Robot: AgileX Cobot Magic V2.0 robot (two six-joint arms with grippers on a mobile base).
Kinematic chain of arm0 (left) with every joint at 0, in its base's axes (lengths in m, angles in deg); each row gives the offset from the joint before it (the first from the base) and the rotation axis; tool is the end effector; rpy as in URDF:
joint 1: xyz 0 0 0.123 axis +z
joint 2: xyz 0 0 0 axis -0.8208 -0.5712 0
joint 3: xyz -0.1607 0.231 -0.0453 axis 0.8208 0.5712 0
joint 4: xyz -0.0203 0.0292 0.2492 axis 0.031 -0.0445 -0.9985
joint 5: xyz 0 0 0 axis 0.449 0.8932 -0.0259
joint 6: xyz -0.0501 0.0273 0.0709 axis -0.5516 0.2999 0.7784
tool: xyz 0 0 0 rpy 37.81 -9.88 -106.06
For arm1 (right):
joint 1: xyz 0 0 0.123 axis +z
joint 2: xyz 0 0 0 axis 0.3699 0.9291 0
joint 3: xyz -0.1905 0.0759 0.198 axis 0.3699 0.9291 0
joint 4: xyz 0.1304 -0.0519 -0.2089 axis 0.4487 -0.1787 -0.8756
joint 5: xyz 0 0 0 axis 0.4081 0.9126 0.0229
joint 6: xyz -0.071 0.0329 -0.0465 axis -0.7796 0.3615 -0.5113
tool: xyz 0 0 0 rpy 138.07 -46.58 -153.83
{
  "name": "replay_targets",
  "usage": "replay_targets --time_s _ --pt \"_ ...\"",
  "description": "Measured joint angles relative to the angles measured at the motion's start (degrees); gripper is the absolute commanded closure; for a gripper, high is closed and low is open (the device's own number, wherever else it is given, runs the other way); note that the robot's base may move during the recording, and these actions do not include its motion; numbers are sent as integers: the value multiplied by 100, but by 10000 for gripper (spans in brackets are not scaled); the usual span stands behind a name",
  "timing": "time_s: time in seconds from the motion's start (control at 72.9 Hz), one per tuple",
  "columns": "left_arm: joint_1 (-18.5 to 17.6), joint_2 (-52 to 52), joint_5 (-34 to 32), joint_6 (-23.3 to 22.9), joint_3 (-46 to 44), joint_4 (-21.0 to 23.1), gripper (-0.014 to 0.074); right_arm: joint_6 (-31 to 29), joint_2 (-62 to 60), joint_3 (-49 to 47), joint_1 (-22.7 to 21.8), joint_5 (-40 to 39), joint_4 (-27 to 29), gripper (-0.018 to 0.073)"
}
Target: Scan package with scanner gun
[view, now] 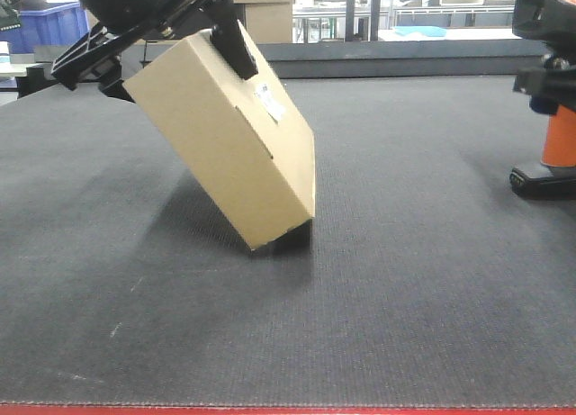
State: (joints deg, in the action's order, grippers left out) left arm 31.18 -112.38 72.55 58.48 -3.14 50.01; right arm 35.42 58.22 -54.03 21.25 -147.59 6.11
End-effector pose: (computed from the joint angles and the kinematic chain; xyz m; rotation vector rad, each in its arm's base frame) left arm 0.3287 -0.1678 0.2832 -0.1589 2.5588 -0.7006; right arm 0.2746 -0.0142 0.1733 0.2397 1.6593 0.0029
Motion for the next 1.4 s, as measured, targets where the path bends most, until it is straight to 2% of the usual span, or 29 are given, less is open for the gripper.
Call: replay_targets --time_s 0.343,0.521,0.645,0.864,0.946,0.974,1.084,1.221,1.331,1.399 --pt "0 0 0 0 0 -92 708 0 -895 787 0 0 -52 34" --pt "252 0 344 251 -47 -152 708 0 -1597 1025 0 78 -74 117" --pt "525 0 648 649 -137 -152 708 0 -2249 1052 0 492 -191 244" --pt "1031 13 1209 1215 -373 -164 708 0 -3404 1055 0 1921 -472 568" --pt "1253 103 1291 1358 -377 -188 708 0 -3798 1065 0 2402 -494 725" --pt "1359 167 1317 1385 -377 -213 708 0 -3938 1065 0 2523 -494 727" --pt "1711 480 1452 1436 -387 -550 708 0 -4535 1065 0 2981 -506 727" --pt "2054 800 1565 1460 -410 -1334 708 0 -5104 1065 0 3606 -516 727" --pt "2250 869 1614 1573 -410 -1935 708 0 -5459 1065 0 4103 -516 727" --pt "2315 869 1641 1737 -398 -2150 708 0 -5615 1065 0 4294 -516 727"
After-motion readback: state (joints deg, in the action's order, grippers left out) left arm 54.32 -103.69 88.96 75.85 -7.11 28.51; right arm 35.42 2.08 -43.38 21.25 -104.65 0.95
